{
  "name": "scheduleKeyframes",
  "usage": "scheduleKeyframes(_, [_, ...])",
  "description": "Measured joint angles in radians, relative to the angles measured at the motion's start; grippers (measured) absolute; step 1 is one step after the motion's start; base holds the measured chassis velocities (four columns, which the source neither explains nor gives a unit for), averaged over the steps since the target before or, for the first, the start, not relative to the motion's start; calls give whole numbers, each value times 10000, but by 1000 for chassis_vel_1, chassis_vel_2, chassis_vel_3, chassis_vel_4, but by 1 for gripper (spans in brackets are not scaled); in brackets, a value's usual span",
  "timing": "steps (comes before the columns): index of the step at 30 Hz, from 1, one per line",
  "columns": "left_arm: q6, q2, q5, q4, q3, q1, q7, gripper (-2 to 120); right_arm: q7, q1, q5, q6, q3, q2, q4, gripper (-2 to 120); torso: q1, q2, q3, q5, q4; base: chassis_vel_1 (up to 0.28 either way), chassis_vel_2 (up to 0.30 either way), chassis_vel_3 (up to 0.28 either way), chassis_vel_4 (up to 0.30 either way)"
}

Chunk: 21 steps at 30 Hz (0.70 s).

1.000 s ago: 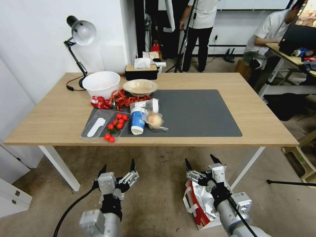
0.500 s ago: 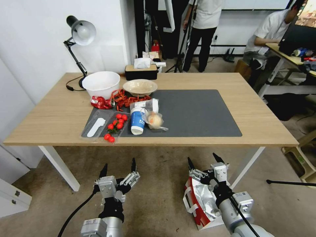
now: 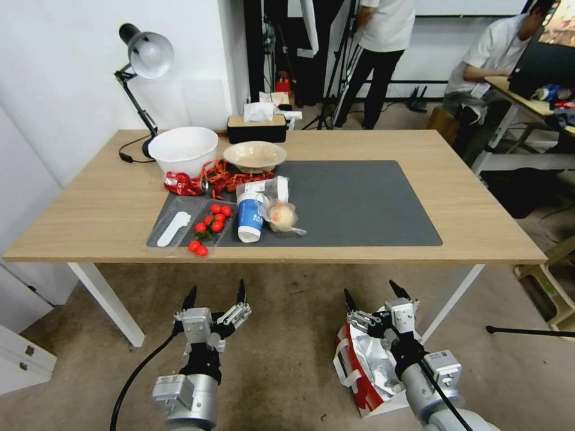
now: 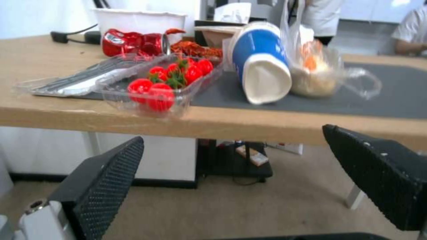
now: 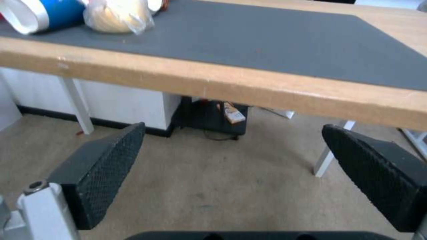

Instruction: Pick up the food delivery bag from the floor and place it on the table.

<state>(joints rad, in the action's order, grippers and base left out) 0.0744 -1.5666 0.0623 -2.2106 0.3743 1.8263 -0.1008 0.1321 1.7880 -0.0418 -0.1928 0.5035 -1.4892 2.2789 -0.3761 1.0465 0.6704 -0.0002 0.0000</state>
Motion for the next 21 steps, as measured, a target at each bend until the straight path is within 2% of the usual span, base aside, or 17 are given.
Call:
scheduleKeyframes(5, [83,270,-86,221,181,-141,149,100,64,9,53,137,76,81,-126,100,75,-176,-97,0,0,0,0,0,0])
scheduleKeyframes(12, [218,602,-21,514,493,-264,279,100,245,103,222,601,212,104,-544,100,285,-651,-364,1,0,0,0,0,0])
scheduleKeyframes(21, [229,650,24,643,529,-318,284,100,425,127,289,882,305,83,-691,100,514,-1178,-664,1,0,0,0,0,0])
